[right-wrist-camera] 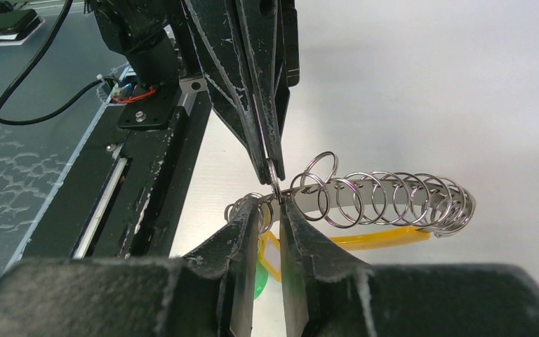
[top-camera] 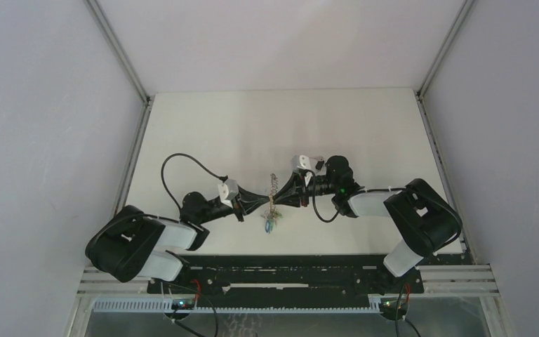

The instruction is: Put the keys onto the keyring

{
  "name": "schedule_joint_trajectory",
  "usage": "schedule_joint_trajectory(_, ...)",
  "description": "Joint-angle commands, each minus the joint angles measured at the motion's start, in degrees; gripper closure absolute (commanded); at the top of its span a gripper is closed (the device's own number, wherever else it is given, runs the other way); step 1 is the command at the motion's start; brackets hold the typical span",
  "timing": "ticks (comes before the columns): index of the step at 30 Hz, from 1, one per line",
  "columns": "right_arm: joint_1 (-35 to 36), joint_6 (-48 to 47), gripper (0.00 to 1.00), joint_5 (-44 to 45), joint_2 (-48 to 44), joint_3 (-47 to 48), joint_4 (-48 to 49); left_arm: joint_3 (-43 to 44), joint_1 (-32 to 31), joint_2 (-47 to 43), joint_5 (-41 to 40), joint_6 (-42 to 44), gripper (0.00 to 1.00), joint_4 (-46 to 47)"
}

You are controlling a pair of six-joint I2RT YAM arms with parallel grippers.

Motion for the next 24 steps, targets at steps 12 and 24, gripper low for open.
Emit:
schedule_joint_trajectory(12,-0.4,-0.8,0.83,-0.4,-2.5,0.2,3.9,0.6,0.4,0.0,2.2,-0.3,1.0,2.7)
schedule_joint_trajectory(24,-0.6,1.1,1.0,-1.9,-2.6,0.2,5.6,1.0,0.4,1.9,1.1,-0.8,1.0,2.7)
